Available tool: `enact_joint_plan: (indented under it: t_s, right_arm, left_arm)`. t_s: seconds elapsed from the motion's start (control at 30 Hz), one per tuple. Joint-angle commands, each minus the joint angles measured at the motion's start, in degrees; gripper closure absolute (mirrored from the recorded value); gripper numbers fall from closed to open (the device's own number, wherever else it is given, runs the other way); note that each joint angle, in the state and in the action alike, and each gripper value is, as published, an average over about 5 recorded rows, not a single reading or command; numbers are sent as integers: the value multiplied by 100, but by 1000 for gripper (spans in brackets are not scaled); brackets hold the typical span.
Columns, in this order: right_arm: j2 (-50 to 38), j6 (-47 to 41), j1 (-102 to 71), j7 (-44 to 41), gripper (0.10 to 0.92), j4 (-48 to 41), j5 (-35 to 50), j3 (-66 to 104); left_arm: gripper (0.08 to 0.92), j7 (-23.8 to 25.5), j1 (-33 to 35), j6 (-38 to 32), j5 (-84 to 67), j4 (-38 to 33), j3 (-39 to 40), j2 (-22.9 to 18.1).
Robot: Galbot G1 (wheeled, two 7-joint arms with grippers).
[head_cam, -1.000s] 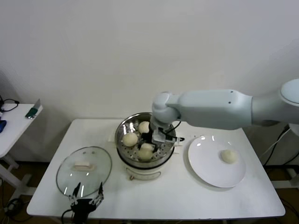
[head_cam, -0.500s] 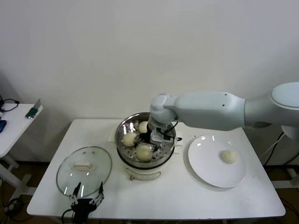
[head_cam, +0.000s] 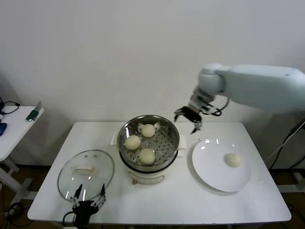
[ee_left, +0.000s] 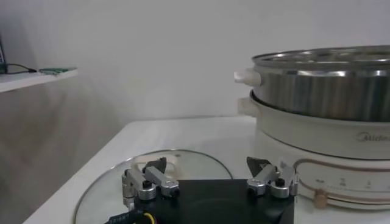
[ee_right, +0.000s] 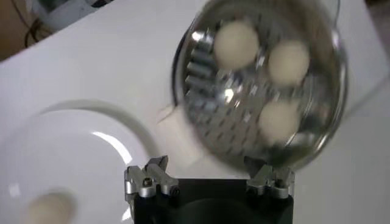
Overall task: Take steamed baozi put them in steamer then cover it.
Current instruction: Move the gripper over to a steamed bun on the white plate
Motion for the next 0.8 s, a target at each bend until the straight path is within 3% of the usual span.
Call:
enact_joint_plan:
  t_s: [0.03, 0.33, 0.8]
  right_arm:
    - [-1748, -1507, -163, -261, 203, -239, 508, -656]
    - [-2032, -1950, -2570, 105, 203, -952, -582, 1328]
    - [-1360, -1870, -4184, 372, 203, -1859, -1126, 2726]
  left_arm:
    - [177, 4, -14, 18, -24, -17, -25, 9]
    - [177, 17, 31, 21, -14, -35, -37, -32]
    - [177, -6, 103, -25, 36, 31, -33, -78]
